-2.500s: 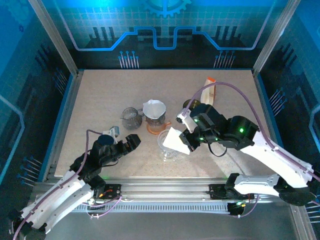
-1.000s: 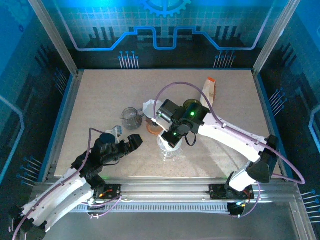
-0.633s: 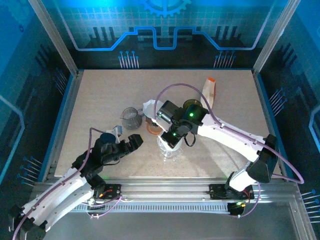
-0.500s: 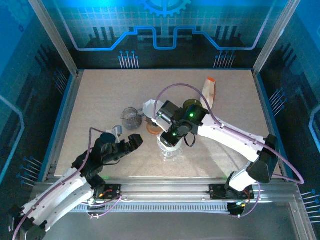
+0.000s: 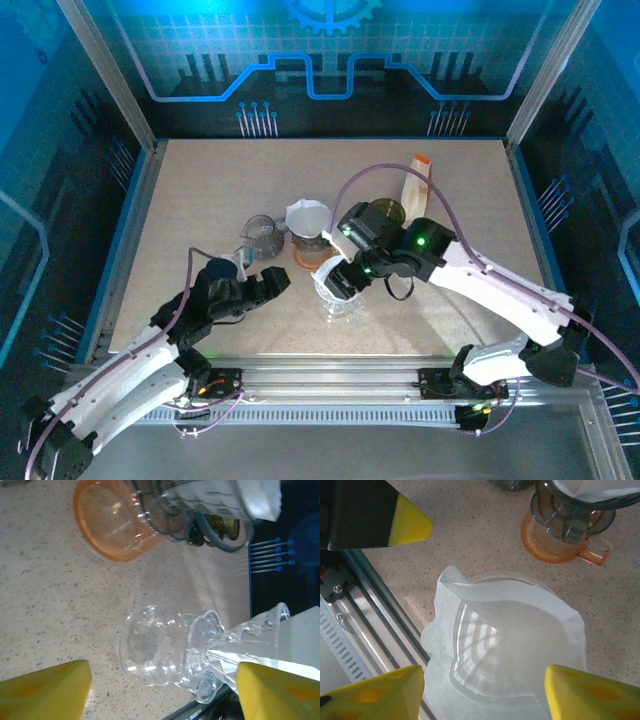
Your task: Place the coffee filter in the dripper
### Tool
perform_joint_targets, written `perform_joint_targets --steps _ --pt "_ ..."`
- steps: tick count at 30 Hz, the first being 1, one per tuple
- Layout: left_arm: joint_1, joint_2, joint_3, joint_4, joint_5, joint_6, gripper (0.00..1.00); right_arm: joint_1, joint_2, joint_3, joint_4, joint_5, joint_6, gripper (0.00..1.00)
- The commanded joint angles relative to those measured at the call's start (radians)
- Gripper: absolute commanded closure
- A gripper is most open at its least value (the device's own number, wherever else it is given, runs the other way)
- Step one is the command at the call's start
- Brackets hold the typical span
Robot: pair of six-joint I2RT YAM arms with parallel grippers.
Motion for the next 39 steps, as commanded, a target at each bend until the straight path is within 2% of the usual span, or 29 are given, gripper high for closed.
perform_joint_targets --steps 1,4,8,12,13,17,21,24,30,35,39 --pt "0.005 0.044 0.087 0.052 0.060 0.046 0.29 -0.011 -0.061 -0.040 0.057 0.063 0.039 0.34" --pt "-0.007 0.077 0.145 0.046 0.056 0.069 0.31 -0.030 -0.094 -0.073 0.064 0.111 0.049 0.33" --pt "-0.045 0.122 0.209 0.044 0.046 0.106 0.37 -0.090 -0.107 -0.118 0.076 0.094 0.044 0.33" --pt "-0.110 0.194 0.262 0.023 0.030 0.150 0.42 -0.100 -0.111 -0.151 0.097 0.091 0.039 0.33" --pt "-0.126 0.210 0.272 0.016 0.023 0.162 0.42 -0.100 -0.111 -0.158 0.102 0.091 0.039 0.33" --pt "-0.190 0.264 0.321 -0.039 -0.018 0.230 0.29 -0.099 -0.115 -0.168 0.108 0.106 0.037 0.33" --pt "-0.229 0.298 0.358 -0.098 -0.060 0.271 0.28 -0.100 -0.123 -0.173 0.110 0.106 0.036 0.32" --pt "-0.239 0.313 0.367 -0.121 -0.063 0.279 0.30 -0.102 -0.127 -0.179 0.108 0.115 0.036 0.32" --pt "-0.244 0.313 0.370 -0.161 -0.067 0.285 0.42 -0.109 -0.128 -0.187 0.107 0.123 0.039 0.32" --pt "-0.245 0.310 0.370 -0.189 -0.070 0.286 0.46 -0.123 -0.126 -0.194 0.113 0.117 0.040 0.32" --pt "-0.244 0.306 0.367 -0.188 -0.070 0.283 0.46 -0.128 -0.106 -0.196 0.119 0.098 0.034 0.36"
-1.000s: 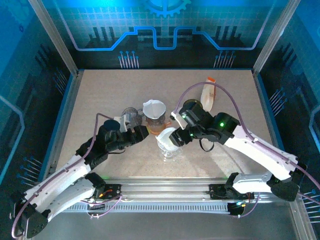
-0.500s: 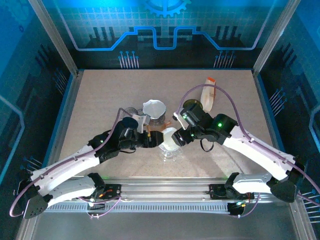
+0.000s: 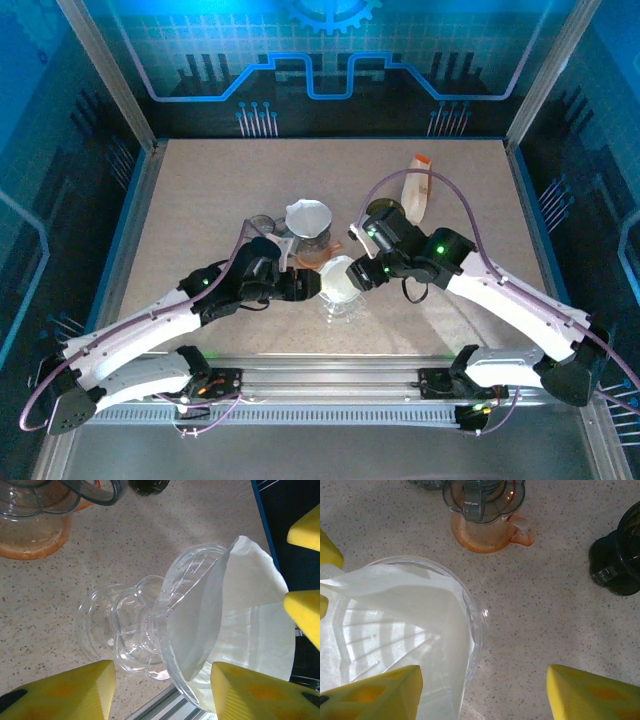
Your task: Place the coffee filter in the dripper
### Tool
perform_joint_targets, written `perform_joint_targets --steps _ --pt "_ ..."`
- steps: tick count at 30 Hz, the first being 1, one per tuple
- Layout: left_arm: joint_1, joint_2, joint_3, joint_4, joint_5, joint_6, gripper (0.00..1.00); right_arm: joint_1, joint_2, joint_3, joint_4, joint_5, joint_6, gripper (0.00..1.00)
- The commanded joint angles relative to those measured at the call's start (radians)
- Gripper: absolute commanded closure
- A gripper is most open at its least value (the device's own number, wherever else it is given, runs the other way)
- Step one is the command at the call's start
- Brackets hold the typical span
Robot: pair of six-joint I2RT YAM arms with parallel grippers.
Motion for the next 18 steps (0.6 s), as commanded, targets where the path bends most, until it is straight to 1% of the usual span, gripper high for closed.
perform_joint_targets --steps 1,4,8,12,15,18 --pt "-0.007 -0.004 0.032 -0.025 -0.013 0.022 0.46 -0.012 0.007 -0.008 0.024 -0.009 0.006 0.37" --pt "-0.007 0.001 0.030 -0.022 -0.012 0.021 0.47 -0.012 0.021 -0.009 0.029 -0.006 0.002 0.38" --pt "-0.007 0.011 0.025 -0.016 -0.010 0.017 0.47 -0.014 0.041 -0.013 0.039 -0.015 0.000 0.34" --pt "-0.007 0.015 0.021 -0.003 -0.008 0.014 0.47 -0.015 0.039 -0.016 0.043 0.004 0.006 0.35" --pt "-0.008 0.021 0.021 0.001 -0.005 0.012 0.47 -0.016 0.022 -0.019 0.043 0.006 0.006 0.39" --pt "-0.008 0.026 0.019 0.002 -0.005 0.009 0.47 -0.016 0.007 -0.019 0.039 -0.004 0.003 0.50"
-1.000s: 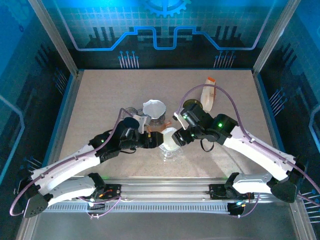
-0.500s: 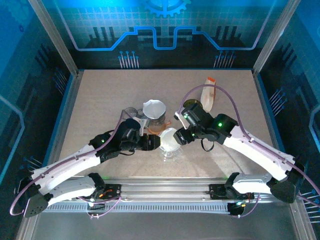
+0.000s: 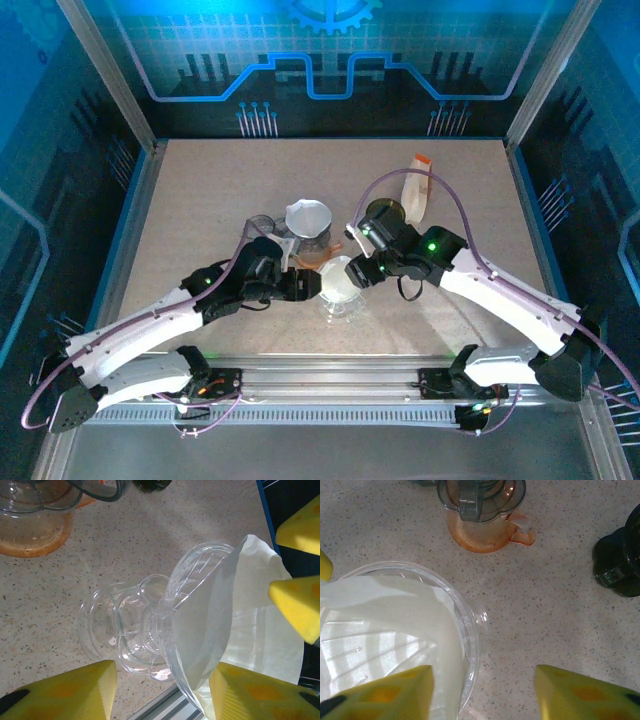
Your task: Place the coffee filter in the dripper
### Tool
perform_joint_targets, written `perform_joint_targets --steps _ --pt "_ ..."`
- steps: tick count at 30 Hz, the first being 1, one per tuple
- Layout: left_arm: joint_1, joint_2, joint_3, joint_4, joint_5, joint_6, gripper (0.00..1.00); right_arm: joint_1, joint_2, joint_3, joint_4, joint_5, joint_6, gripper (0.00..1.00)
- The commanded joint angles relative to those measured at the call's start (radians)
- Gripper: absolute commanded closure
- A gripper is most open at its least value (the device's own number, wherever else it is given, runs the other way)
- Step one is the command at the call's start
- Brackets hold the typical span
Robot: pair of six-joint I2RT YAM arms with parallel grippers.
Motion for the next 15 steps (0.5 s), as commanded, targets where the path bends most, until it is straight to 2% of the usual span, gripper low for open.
perform_joint_targets --steps 1,5,12,15 --pt "-0.007 0.009 0.018 0.000 -0.005 0.013 0.47 -0.008 -0.032 -0.007 0.007 -0.005 0.004 0.54" --pt "-0.007 0.009 0.017 0.005 -0.006 0.012 0.47 -0.001 -0.032 -0.011 0.007 -0.026 0.000 0.66" --pt "-0.007 0.014 0.017 0.009 -0.005 0.011 0.48 0.017 -0.023 -0.010 0.008 -0.024 0.003 0.77" --pt "-0.008 0.016 0.018 0.010 -0.005 0.010 0.48 0.022 -0.025 -0.007 0.010 -0.020 0.004 0.86"
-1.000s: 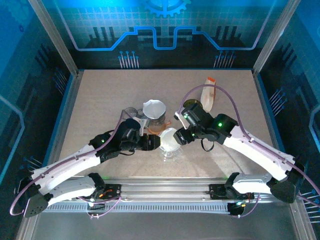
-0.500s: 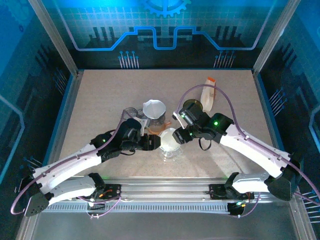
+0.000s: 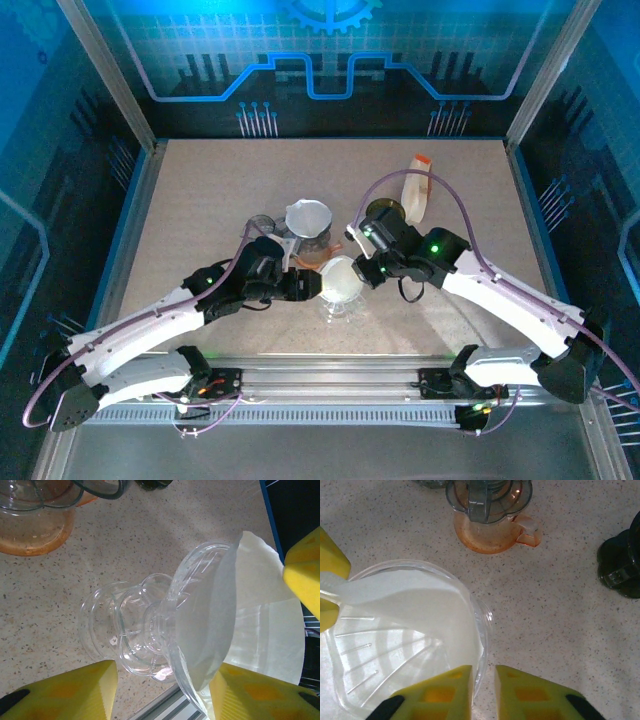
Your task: Place the coffee filter in the dripper
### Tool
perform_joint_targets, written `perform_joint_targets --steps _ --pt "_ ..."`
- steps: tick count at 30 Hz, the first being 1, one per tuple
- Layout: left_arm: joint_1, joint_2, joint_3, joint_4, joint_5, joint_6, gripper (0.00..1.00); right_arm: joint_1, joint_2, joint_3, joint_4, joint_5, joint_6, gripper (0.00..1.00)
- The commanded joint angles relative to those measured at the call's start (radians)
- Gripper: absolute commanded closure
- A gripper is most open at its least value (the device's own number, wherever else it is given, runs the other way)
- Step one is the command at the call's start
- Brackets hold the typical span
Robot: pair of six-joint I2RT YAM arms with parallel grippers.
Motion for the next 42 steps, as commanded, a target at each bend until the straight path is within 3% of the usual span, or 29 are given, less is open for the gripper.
perform_joint_targets --steps 1,4,17,32,37,42 --pt "-0.007 0.008 0.017 0.010 -0.005 0.010 0.48 0.014 -0.009 -0.004 0.009 -0.008 0.004 0.91" --pt "-0.007 0.012 0.015 0.016 -0.005 0.005 0.48 0.030 -0.003 -0.003 0.006 0.014 0.003 1.00" --pt "-0.008 0.017 0.007 0.027 -0.003 -0.007 0.46 0.087 0.036 -0.025 0.001 0.101 0.010 1.00" --pt "0.016 -0.056 -0.022 0.062 -0.032 -0.036 0.44 0.099 0.039 -0.020 -0.001 0.120 0.017 1.00" --pt "0.023 -0.043 -0.027 0.058 -0.023 -0.037 0.56 0.099 0.038 -0.017 -0.001 0.125 0.017 1.00" --pt "0.029 -0.037 -0.042 0.053 -0.021 -0.040 0.61 0.104 0.038 -0.011 -0.001 0.125 0.021 1.00"
